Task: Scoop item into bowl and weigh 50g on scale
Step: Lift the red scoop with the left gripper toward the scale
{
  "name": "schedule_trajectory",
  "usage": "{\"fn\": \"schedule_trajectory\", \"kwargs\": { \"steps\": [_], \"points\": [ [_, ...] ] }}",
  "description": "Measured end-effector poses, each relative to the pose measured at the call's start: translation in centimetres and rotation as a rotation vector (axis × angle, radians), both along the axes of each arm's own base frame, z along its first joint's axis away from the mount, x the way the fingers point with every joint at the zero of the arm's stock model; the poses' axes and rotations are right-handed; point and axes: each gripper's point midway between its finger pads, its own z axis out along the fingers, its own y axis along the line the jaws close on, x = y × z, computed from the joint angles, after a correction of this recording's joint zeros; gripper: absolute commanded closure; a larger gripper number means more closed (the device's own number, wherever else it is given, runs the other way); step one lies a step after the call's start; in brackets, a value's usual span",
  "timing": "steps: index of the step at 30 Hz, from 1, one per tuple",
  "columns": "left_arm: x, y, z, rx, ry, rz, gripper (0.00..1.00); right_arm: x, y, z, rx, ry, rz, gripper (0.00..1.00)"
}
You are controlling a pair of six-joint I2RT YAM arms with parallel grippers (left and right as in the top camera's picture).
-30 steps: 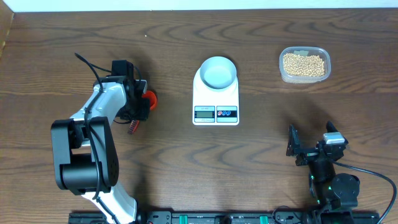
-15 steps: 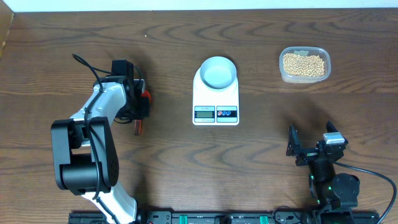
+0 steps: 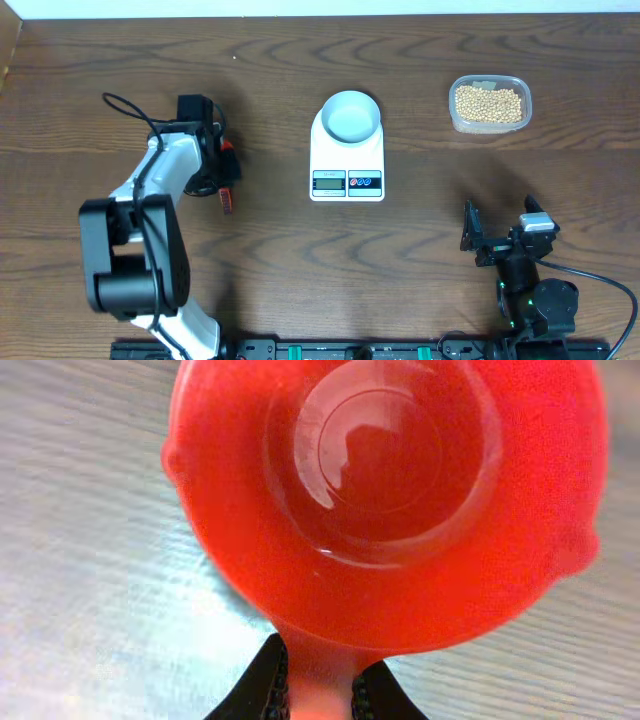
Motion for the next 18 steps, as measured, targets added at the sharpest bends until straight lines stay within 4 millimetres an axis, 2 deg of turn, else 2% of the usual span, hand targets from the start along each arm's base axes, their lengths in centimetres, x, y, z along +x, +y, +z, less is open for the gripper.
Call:
{"fn": "schedule_trajectory", "kwargs": {
  "steps": [2, 6, 10, 12, 15, 18],
  "points": [
    [0.5, -0.2, 2.0, -0.020, -0.057, 0.057, 0.93, 0.0, 0.0, 0.0, 0.000, 0.000, 0.000, 0.01],
    [1.5, -0.8, 7.5, -0.091, -0.214, 0.187, 0.93, 0.0, 0.0, 0.0, 0.000, 0.000, 0.000, 0.01],
    [1.6, -2.3, 13.1, -0.184, -0.360, 0.304, 0.93, 0.0, 0.0, 0.0, 0.000, 0.000, 0.000, 0.01],
    [1.4, -3.5, 14.9, -0.226, -0.404, 0.331, 0.93, 0.0, 0.0, 0.0, 0.000, -0.001, 0.000, 0.01],
    [0.9, -5.3, 16.3, -0.281, -0.424, 0.349, 0.93, 0.0, 0.0, 0.0, 0.000, -0.001, 0.000, 0.01],
    [0.0, -7.1, 16.5, -0.325, -0.397, 0.374, 0.93, 0.0, 0.0, 0.0, 0.001, -0.001, 0.001, 0.01]
  ]
}}
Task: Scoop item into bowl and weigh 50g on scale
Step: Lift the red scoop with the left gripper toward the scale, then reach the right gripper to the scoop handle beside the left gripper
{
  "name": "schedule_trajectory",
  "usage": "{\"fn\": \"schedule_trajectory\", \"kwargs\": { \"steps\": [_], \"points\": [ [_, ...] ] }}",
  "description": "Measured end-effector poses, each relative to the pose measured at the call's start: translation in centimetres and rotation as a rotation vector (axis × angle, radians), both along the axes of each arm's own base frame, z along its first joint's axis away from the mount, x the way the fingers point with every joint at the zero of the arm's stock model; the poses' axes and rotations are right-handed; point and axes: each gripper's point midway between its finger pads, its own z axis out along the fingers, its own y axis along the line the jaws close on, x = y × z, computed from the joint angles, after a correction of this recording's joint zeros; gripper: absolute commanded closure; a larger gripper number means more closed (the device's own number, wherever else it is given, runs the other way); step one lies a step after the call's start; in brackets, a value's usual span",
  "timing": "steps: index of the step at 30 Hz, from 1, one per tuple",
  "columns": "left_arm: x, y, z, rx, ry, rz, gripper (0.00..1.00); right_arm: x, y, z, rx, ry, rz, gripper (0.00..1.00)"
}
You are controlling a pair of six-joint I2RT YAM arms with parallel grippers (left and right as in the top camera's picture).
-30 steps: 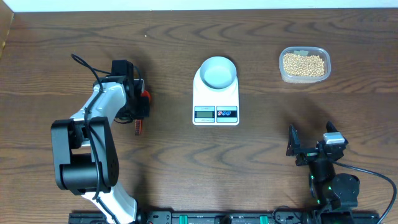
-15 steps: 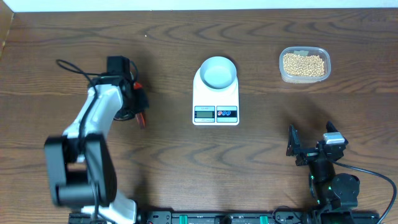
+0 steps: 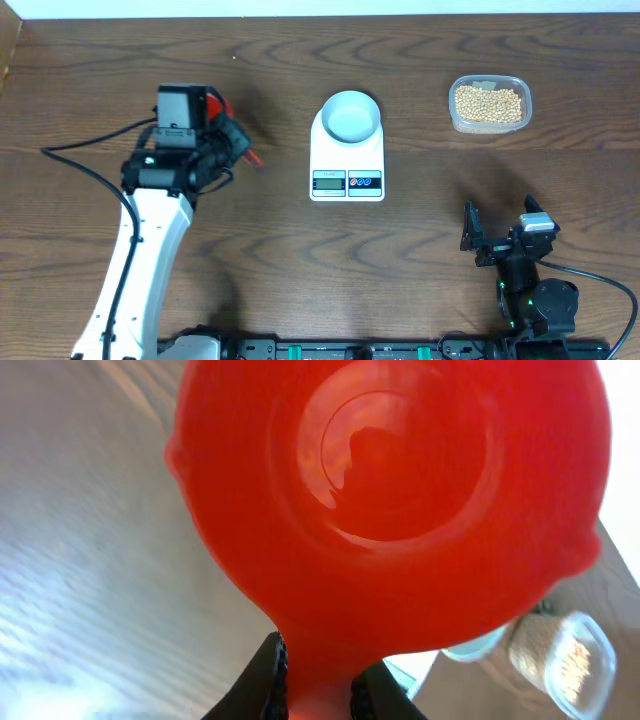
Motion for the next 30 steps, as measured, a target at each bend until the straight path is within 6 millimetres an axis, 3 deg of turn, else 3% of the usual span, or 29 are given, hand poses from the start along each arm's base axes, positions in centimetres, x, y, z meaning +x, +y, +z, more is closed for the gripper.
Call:
{"fn": "schedule_trajectory", "kwargs": {
  "steps": [5, 11, 16, 21, 25, 30],
  "points": [
    [-1.1, -2.6, -0.3, -0.104, 0.065, 0.057, 0.93, 0.0, 0.3, 0.0, 0.147, 0.016, 0.006, 0.01],
    [-1.9, -5.1, -0.3, -0.265, 0.140, 0.199, 0.93, -0.4, 2.2, 0.4, 0.677, 0.107, 0.077, 0.01],
    [-2.4, -6.5, -0.3, -0.383, 0.204, 0.335, 0.93, -0.6, 3.0, 0.5, 0.922, 0.171, 0.109, 0.01],
    [-2.5, -6.7, -0.3, -0.441, 0.235, 0.418, 0.93, -0.9, 3.9, 0.9, 0.995, 0.200, 0.157, 0.01],
    [-2.5, -7.0, -0.3, -0.468, 0.251, 0.438, 0.93, -1.6, 5.5, 3.1, 0.880, 0.132, 0.302, 0.01],
    [-1.9, -7.8, -1.3, -0.490, 0.291, 0.430, 0.93, -1.9, 6.9, 2.3, 0.777, 0.177, 0.376, 0.01]
  ]
}}
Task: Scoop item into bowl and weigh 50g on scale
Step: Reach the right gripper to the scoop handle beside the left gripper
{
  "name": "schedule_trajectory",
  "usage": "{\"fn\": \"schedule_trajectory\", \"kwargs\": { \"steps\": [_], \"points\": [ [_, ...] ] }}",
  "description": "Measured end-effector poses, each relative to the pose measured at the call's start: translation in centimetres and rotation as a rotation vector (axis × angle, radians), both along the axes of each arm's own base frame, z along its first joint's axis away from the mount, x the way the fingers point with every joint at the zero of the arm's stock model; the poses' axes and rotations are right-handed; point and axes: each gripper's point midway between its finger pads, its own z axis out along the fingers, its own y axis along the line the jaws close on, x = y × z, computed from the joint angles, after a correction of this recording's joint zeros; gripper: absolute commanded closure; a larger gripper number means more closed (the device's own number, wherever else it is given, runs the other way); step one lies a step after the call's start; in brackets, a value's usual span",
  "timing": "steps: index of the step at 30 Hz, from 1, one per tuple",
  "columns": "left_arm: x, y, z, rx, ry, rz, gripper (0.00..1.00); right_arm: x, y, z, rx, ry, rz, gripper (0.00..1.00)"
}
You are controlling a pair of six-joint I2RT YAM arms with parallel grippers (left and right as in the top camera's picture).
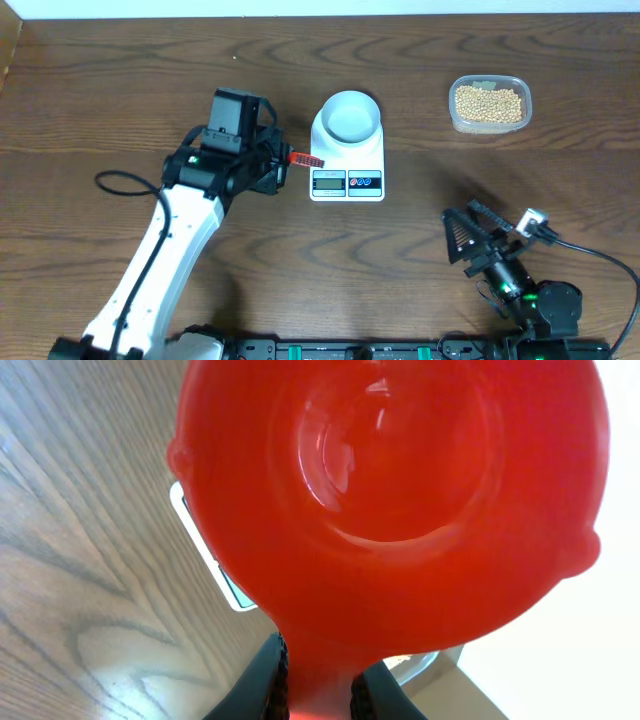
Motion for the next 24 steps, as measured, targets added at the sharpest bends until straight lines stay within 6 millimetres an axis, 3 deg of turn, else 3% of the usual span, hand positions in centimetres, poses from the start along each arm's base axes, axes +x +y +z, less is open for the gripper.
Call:
{"fn": "schedule_trajectory", "kwargs": {
  "steps": [3, 7, 13, 18, 24],
  "points": [
    [0.7, -0.9, -1.7, -0.025, 0.041, -0.024, 0.93, -0.1, 1.0, -0.3, -0.074, 0.023, 0.071, 0.01],
    [1.1, -1.6, -3.6, -0.041, 0.095, -0.041, 0.93, 0.4, 2.3, 1.6, -0.165, 0.019, 0.165, 0.01],
    [1.2, -2.1, -3.6, -0.063, 0.095, -0.055, 0.93, 2.4, 5.4, 4.3, -0.271, 0.005, 0.331, 0.01],
    [1.0, -2.5, -3.5, -0.089, 0.104, -0.065, 0.93, 3.8, 9.5, 3.4, -0.354, 0.033, 0.488, 0.08],
    [0.7, -3.1, -3.2, -0.127, 0.119, -0.073, 0.93, 5.2, 13.9, 2.0, -0.449, 0.031, 0.622, 0.08]
  ]
}}
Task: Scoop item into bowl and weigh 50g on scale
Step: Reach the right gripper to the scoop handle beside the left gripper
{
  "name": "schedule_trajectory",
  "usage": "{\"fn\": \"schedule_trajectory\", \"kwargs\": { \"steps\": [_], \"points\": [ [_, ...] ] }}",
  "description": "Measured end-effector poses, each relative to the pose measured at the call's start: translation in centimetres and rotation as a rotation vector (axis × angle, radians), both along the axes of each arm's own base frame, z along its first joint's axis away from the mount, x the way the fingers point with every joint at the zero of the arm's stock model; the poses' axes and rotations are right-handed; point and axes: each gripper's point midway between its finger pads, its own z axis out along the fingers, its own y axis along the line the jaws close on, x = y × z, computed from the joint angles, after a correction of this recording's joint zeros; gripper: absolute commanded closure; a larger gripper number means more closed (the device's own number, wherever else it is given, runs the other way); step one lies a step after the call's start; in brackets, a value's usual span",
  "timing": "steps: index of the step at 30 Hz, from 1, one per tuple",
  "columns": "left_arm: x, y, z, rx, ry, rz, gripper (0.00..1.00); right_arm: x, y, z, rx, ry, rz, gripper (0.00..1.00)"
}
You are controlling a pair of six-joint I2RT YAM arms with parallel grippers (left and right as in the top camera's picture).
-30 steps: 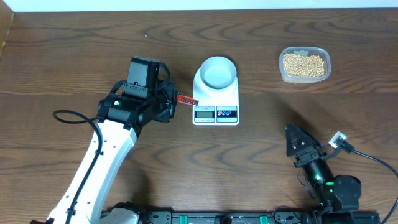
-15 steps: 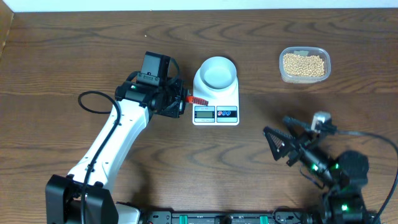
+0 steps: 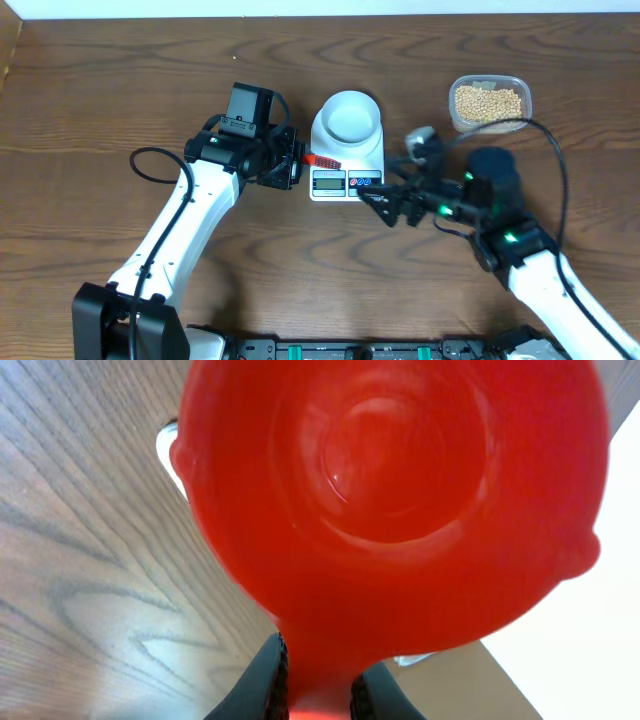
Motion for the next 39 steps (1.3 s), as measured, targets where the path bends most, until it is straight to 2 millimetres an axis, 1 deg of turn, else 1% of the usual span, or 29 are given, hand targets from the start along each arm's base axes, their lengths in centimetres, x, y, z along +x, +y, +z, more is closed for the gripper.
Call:
{"fn": "schedule_trajectory", "kwargs": {
  "steps": [5, 8, 9, 13, 19, 23, 25, 28, 29, 32, 34, 36, 39],
  "points": [
    [-0.1, -0.1, 0.0, -0.007, 0.003, -0.001, 0.93, 1.3, 3.0, -0.7, -0.038, -0.001, 0.067, 0.12],
    [-0.1, -0.1, 0.0, -0.007, 0.003, -0.001, 0.93, 2.1, 4.1, -1.0, -0.041, -0.016, 0.081, 0.11],
    [-0.1, -0.1, 0.1, -0.008, 0.003, -0.001, 0.93, 2.5, 4.4, -1.1, -0.038, -0.026, 0.082, 0.12],
    [-0.1, -0.1, 0.1, -0.008, 0.004, -0.002, 0.93, 3.4, 5.3, -2.0, -0.033, -0.041, 0.088, 0.13],
    [-0.1, -0.3, 0.1, -0.017, 0.005, -0.007, 0.93, 4.6, 6.3, -4.1, -0.022, -0.023, 0.082, 0.19],
    [-0.2, -0.4, 0.2, -0.025, 0.006, -0.011, 0.93, 4.4, 7.6, -4.7, -0.008, -0.027, 0.104, 0.28],
    [-0.2, -0.4, 0.2, -0.027, 0.007, -0.012, 0.93, 4.4, 8.0, -4.9, -0.004, -0.022, 0.105, 0.35],
    [-0.2, -0.4, 0.2, -0.027, 0.006, -0.012, 0.93, 4.6, 8.1, -4.9, 0.001, -0.014, 0.090, 0.40],
    [-0.2, -0.4, 0.2, -0.027, 0.007, -0.012, 0.93, 4.6, 8.1, -4.9, 0.004, -0.015, 0.085, 0.44],
    [-0.2, -0.4, 0.2, -0.027, 0.007, -0.012, 0.93, 4.8, 8.0, -4.8, 0.006, -0.011, 0.074, 0.48],
    [-0.2, -0.4, 0.2, -0.027, 0.006, -0.012, 0.93, 4.9, 8.0, -4.8, 0.008, -0.009, 0.069, 0.56],
    [-0.2, -0.4, 0.2, -0.027, 0.007, -0.013, 0.93, 4.9, 8.0, -4.8, 0.010, -0.004, 0.066, 0.66],
    [-0.2, -0.4, 0.2, -0.027, 0.006, -0.013, 0.93, 4.9, 8.0, -4.8, 0.015, 0.006, 0.064, 0.73]
  ]
}}
